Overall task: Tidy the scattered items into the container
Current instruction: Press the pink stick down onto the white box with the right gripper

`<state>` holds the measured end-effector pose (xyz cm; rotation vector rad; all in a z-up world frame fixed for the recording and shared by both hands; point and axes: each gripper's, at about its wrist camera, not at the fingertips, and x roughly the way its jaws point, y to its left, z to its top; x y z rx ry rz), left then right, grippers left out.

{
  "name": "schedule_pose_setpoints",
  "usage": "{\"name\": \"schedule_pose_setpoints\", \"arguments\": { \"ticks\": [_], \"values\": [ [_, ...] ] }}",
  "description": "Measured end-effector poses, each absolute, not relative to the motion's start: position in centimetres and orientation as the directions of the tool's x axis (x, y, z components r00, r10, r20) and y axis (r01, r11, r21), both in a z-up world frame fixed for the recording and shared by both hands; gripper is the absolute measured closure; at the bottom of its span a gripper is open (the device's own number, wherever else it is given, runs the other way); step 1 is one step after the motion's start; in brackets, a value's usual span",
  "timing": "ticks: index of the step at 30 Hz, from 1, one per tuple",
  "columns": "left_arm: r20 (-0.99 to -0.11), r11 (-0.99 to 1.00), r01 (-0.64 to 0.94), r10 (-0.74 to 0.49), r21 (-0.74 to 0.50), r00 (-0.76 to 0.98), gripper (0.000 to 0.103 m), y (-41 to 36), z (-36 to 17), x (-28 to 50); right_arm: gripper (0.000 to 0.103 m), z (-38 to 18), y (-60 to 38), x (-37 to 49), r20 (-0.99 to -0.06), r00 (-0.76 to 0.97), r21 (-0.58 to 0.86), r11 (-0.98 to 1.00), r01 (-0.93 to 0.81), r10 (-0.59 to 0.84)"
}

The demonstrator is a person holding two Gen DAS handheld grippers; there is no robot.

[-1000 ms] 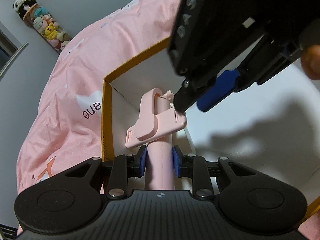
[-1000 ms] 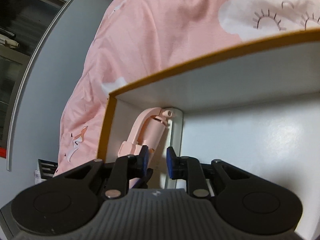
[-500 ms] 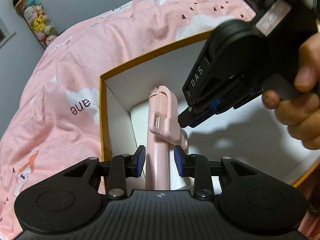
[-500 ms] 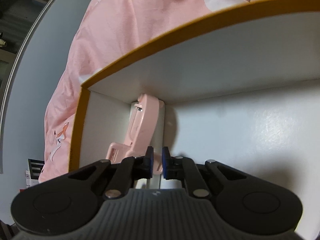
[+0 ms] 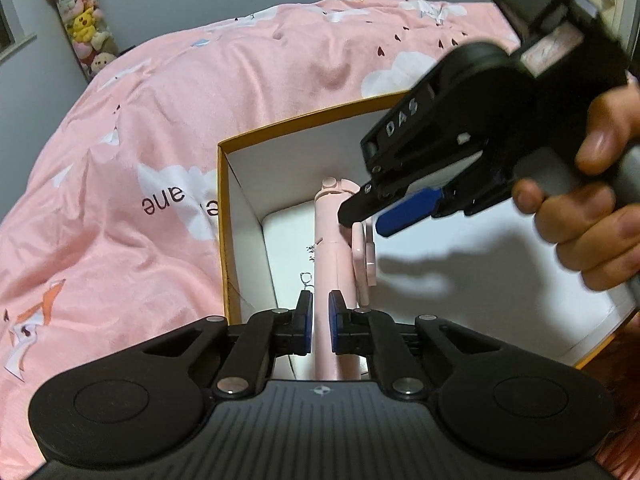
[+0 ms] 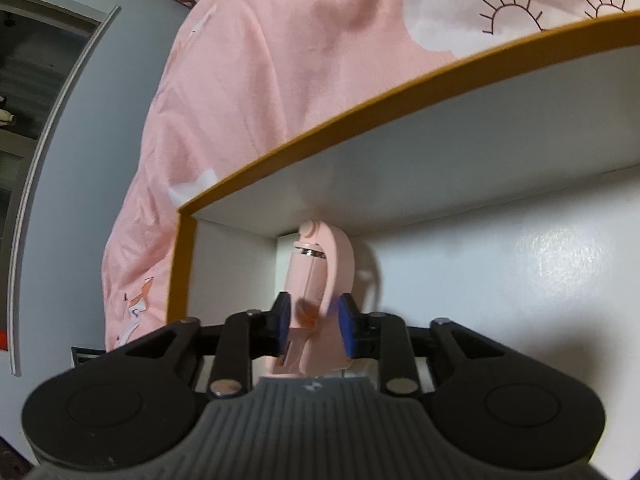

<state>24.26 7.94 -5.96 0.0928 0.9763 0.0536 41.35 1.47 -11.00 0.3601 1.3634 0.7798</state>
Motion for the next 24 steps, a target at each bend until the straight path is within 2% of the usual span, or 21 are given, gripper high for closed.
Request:
{"name": "schedule_pose_setpoints", "arguments": {
  "ticks": [4,9,13,15,18,24],
  "values": [
    [-0.819,1.0,-0.018,0.017,0.009,0.574,0.092,9.0,-5.3,23.8,0.059,-12.0,1.9,41.5,-0.738,0.001,0.652,0.713,-0.257,0.675],
    [-0.777,0.999,-0.006,-0.024,-0.036,0.629,0.092,9.7,-4.0,22.7,0.059,-12.7,2.8,42.0,-0.719,-0.031,0.681,0.695,-0.233,0.694],
    [-0.741,1.0,-0.005,-0.019,-0.03,0.672,0.092,10.2,-2.5,21.8,0.064,-12.4,3.3,41.9,-0.723,-0.024,0.674,0.699,-0.238,0.69],
    [-0.727,0.999,-0.01,-0.017,-0.033,0.686,0.092,10.7,-1.8,21.3,0.075,-12.0,3.2,41.8,-0.716,-0.016,0.681,0.692,-0.238,0.698],
    [-0.715,0.999,-0.026,-0.006,-0.033,0.699,0.092,11.4,-1.2,20.9,0.081,-11.3,3.8,41.4,-0.706,-0.021,0.689,0.681,-0.249,0.708],
    [-0.707,0.997,-0.062,0.011,-0.047,0.707,0.092,12.9,-1.0,20.2,0.081,-10.6,5.7,40.8,-0.722,-0.01,0.662,0.685,-0.304,0.692]
  ]
}}
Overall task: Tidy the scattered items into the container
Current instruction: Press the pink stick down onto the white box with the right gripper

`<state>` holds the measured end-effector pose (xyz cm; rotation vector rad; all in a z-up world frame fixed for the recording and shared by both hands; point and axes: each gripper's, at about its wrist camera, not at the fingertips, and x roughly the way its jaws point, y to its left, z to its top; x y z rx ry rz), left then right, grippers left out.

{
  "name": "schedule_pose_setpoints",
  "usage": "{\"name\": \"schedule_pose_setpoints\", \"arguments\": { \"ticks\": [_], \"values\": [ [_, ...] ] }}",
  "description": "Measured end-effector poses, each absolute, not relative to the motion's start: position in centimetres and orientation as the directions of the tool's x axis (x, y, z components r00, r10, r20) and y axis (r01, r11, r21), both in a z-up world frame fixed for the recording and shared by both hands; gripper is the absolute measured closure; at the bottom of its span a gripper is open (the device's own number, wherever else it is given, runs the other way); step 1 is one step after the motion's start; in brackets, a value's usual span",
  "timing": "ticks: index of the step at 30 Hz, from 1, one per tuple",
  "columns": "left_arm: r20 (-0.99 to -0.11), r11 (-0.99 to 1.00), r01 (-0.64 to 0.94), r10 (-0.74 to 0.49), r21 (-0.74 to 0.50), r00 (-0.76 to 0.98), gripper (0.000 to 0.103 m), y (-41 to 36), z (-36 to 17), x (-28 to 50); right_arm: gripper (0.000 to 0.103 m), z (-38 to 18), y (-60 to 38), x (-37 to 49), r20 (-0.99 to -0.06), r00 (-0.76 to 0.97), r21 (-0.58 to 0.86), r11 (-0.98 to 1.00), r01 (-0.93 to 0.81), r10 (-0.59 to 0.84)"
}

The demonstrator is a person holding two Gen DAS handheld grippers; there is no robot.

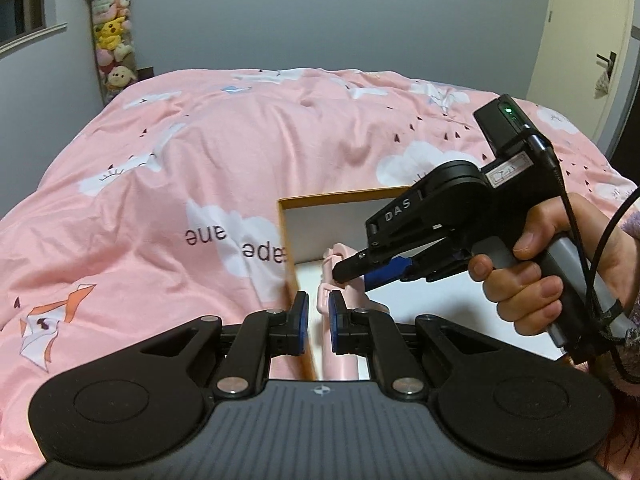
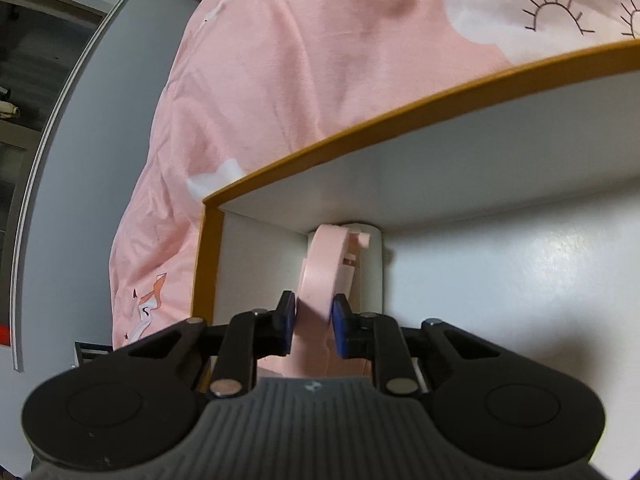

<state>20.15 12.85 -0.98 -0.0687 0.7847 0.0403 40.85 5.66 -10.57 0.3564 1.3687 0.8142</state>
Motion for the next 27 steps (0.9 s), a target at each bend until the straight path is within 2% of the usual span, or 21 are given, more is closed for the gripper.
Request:
{"name": "schedule_pose_setpoints", "arguments": {
  "ticks": [13,16,22,27],
  "values": [
    [-0.705,0.993,-0.085,0.001,-0.083,0.709,0.092,14.2,-1.3,19.8,0.082,-10.1,3.7,41.4,-0.64,-0.132,0.726,0.539,-0.428,0.757],
    [-0.707,0.993,-0.087,0.001,-0.086,0.707,0.092,14.2,-1.5,19.9,0.082,-9.4,4.1,40.5,-0.653,-0.105,0.693,0.536,-0.482,0.75],
    [-0.711,0.993,-0.084,-0.002,-0.086,0.703,0.092,14.1,-1.5,19.7,0.083,-11.2,4.9,41.2,-0.647,-0.094,0.732,0.583,-0.352,0.757],
    [-0.713,0.991,-0.089,-0.01,-0.102,0.701,0.092,14.2,-1.6,19.9,0.083,-13.2,6.0,41.3,-0.594,-0.085,0.795,0.568,-0.212,0.8]
  ]
}}
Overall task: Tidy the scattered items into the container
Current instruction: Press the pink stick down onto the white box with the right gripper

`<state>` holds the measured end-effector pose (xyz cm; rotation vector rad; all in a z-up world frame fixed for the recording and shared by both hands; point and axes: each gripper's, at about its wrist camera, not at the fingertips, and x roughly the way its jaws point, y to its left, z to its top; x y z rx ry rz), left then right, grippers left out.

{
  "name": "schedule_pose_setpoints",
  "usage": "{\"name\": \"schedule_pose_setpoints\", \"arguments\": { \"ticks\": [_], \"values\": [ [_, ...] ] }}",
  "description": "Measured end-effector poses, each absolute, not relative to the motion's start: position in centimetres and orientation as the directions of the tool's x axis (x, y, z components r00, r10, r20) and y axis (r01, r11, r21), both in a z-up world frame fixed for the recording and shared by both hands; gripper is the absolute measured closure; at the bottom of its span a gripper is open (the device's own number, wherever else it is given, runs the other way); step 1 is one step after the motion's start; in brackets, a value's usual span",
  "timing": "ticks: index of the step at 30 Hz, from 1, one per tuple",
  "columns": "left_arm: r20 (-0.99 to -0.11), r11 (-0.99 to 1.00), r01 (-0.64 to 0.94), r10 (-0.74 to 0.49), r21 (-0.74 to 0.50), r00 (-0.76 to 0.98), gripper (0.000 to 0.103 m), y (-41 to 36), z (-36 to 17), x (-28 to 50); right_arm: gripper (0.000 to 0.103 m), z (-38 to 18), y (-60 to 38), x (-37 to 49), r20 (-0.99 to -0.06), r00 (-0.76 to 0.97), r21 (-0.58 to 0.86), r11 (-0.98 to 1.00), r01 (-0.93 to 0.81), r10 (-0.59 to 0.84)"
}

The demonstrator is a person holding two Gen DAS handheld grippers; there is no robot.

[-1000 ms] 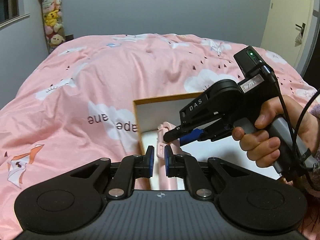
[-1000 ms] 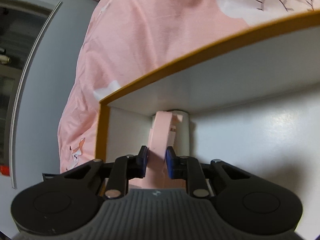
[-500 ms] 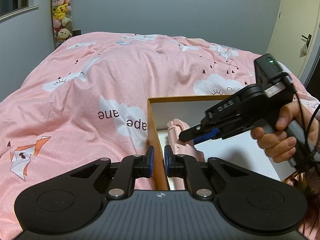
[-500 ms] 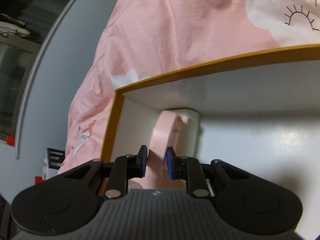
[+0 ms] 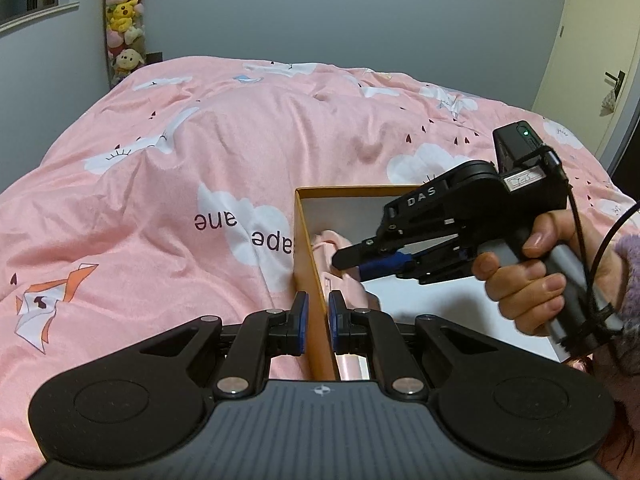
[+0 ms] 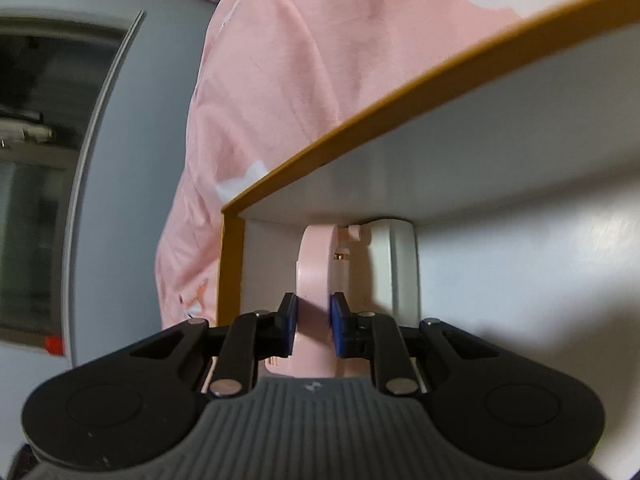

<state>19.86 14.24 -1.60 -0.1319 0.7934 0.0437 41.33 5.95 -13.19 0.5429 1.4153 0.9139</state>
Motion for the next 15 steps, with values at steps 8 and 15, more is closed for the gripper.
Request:
{"name": "schedule_pose_setpoints", "arguments": {
  "ticks": [8,15],
  "values": [
    [-0.72,0.991,-0.092,-0.009,-0.101,0.694,0.092,14.0,-1.9,19.9,0.083,-13.2,7.7,40.9,-0.611,-0.066,0.771,0.574,-0.276,0.789],
    [-0.717,0.991,-0.089,-0.007,-0.096,0.697,0.092,13.7,-1.7,19.9,0.075,-12.4,7.9,40.1,-0.634,-0.046,0.742,0.591,-0.316,0.772]
  ]
}}
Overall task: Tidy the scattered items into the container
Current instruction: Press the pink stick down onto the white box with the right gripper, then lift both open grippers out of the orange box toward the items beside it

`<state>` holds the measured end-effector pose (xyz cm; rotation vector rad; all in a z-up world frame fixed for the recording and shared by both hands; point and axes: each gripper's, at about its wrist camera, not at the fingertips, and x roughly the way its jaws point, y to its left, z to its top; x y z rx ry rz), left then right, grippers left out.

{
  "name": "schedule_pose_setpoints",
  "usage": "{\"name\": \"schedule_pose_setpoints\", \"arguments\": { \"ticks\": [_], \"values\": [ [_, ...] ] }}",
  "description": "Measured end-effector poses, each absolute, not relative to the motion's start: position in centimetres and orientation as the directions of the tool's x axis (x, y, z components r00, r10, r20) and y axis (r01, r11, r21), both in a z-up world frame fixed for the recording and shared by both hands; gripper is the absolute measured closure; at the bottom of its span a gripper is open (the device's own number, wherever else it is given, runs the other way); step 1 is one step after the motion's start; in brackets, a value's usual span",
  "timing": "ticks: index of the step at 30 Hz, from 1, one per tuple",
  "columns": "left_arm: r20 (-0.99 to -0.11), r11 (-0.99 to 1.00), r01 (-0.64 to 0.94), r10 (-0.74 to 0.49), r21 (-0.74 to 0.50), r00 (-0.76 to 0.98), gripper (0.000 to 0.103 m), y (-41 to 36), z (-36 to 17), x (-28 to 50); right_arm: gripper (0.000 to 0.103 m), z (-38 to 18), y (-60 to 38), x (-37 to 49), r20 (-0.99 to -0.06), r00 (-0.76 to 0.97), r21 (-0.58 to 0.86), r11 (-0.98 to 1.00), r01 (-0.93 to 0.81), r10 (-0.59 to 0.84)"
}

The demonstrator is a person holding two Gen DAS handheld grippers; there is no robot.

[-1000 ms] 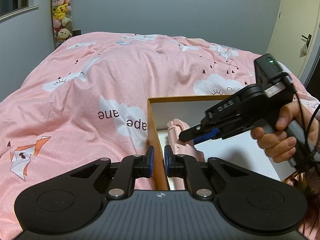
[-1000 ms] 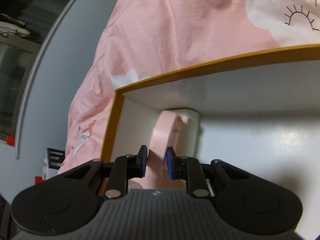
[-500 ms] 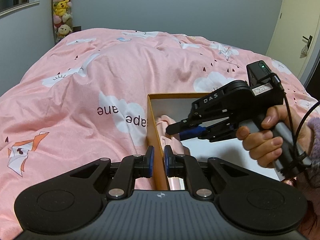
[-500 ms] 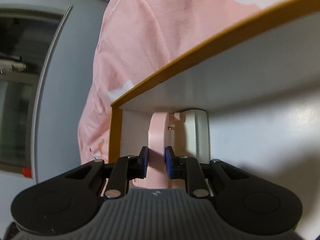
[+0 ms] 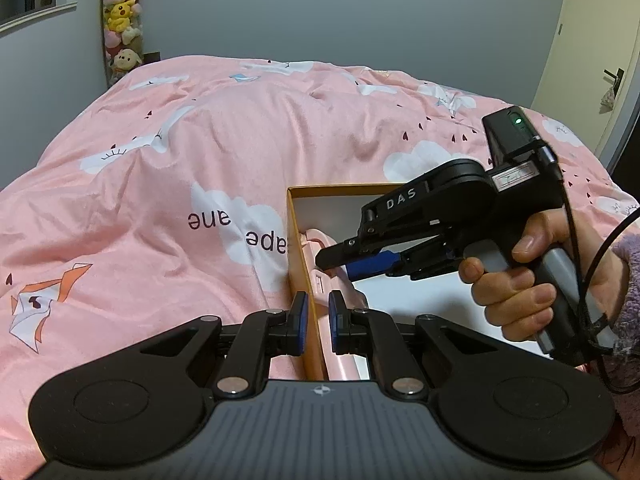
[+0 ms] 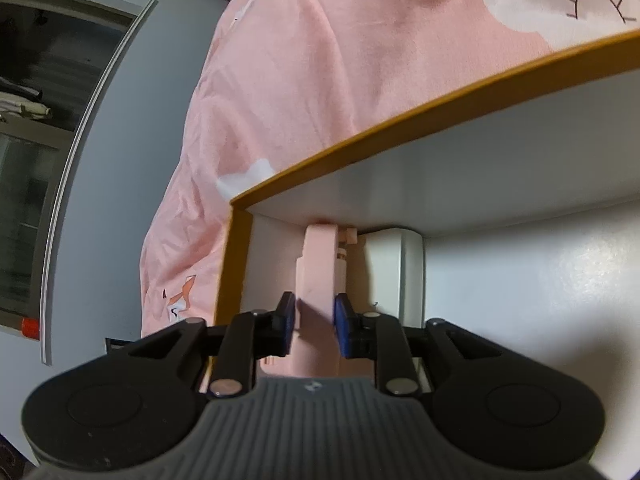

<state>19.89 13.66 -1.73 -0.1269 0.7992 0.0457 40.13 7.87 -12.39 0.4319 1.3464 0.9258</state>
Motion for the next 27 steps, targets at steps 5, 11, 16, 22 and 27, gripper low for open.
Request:
{"name": "schedule_pose_setpoints", "arguments": {
  "ticks": [5,11,16,22,27],
  "values": [
    [-0.722,0.993,-0.086,0.0,-0.082,0.692,0.092,13.4,-1.8,19.9,0.067,-10.4,7.5,39.4,-0.662,-0.002,0.691,0.609,-0.391,0.75],
    [-0.726,0.995,-0.083,0.013,-0.061,0.687,0.091,12.9,-1.8,19.8,0.076,-8.6,7.2,37.9,-0.746,0.012,0.565,0.643,-0.517,0.665],
    [-0.727,0.995,-0.083,0.014,-0.059,0.686,0.091,12.8,-1.7,19.7,0.084,-9.0,6.5,36.2,-0.839,0.073,0.381,0.678,-0.628,0.539],
    [-0.732,0.994,-0.093,0.017,-0.064,0.681,0.091,12.9,-1.8,19.6,0.089,-10.2,8.0,35.0,-0.848,0.004,0.398,0.642,-0.656,0.529],
    [-0.733,0.993,-0.095,0.016,-0.066,0.681,0.091,13.0,-1.8,19.5,0.094,-10.2,8.7,34.8,-0.853,-0.014,0.402,0.639,-0.656,0.522]
  ]
}}
